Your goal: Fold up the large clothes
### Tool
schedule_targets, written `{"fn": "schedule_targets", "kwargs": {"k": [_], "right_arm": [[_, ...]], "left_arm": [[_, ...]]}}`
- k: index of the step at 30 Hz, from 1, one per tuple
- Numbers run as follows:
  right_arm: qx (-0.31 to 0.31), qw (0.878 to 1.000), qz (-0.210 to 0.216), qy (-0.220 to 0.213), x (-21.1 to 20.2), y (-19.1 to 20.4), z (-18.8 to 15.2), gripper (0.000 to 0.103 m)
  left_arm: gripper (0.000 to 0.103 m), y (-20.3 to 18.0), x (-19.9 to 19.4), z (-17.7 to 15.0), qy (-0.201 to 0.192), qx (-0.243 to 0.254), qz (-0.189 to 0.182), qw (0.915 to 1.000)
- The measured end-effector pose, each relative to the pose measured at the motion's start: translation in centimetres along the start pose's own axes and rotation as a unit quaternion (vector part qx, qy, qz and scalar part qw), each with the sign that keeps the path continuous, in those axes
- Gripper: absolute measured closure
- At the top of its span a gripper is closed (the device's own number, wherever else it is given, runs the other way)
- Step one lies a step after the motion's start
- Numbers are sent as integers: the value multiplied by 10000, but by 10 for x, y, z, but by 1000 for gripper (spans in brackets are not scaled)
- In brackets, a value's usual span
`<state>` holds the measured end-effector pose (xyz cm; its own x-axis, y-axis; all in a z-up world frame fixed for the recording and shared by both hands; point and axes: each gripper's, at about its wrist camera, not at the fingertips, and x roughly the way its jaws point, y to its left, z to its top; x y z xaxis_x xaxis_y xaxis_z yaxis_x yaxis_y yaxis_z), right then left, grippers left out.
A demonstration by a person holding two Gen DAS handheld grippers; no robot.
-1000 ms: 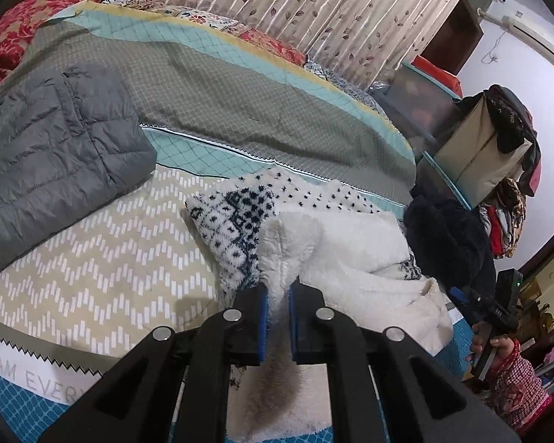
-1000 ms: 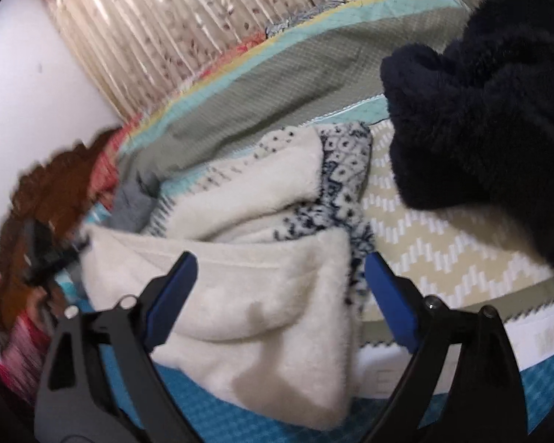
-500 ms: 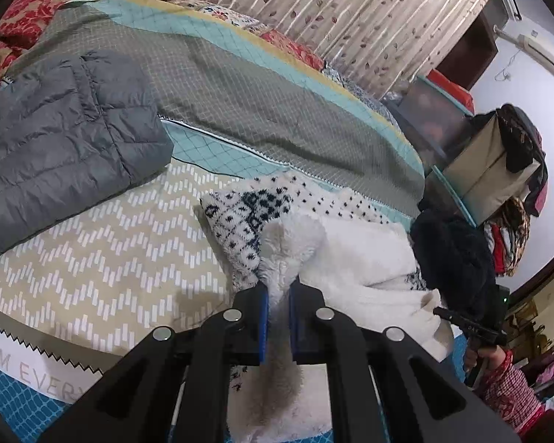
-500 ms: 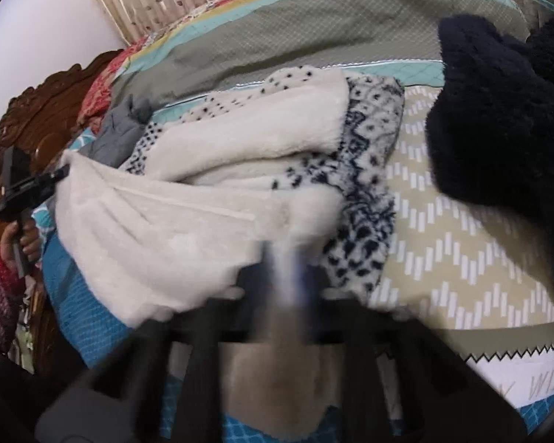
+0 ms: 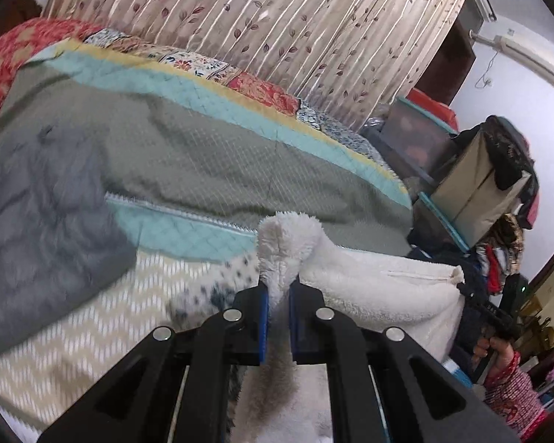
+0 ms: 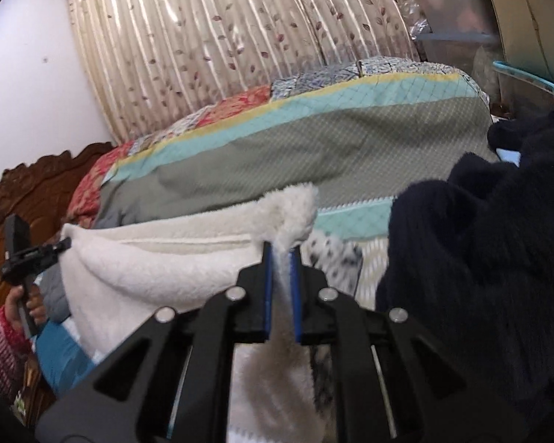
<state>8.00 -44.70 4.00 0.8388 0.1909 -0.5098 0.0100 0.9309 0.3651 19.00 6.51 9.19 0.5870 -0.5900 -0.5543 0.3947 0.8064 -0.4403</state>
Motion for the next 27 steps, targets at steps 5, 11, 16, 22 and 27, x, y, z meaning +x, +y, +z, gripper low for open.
{"fn": "schedule_targets", "kwargs": {"k": [5,11,16,22,27], "right_arm": [[80,9990,-172,403,75,-12,21,95],[628,9911,-256,1146,157,-47,16,85],[1096,9891,17,987,156,-64,6,82],[1343,9887,508,418,117,-59,18,6],[1163,9915,512,274,96,-38,32,6]], "left_arm": [[71,23,65,18,385,6,490,9981],[71,62,149,5,1254,-151,1310,9833],[69,69,147,-3,945,-371,1246,9870],[63,66,96,15,410,-656,894,9930],[60,61,101,26,946,-456,1174,9875]]}}
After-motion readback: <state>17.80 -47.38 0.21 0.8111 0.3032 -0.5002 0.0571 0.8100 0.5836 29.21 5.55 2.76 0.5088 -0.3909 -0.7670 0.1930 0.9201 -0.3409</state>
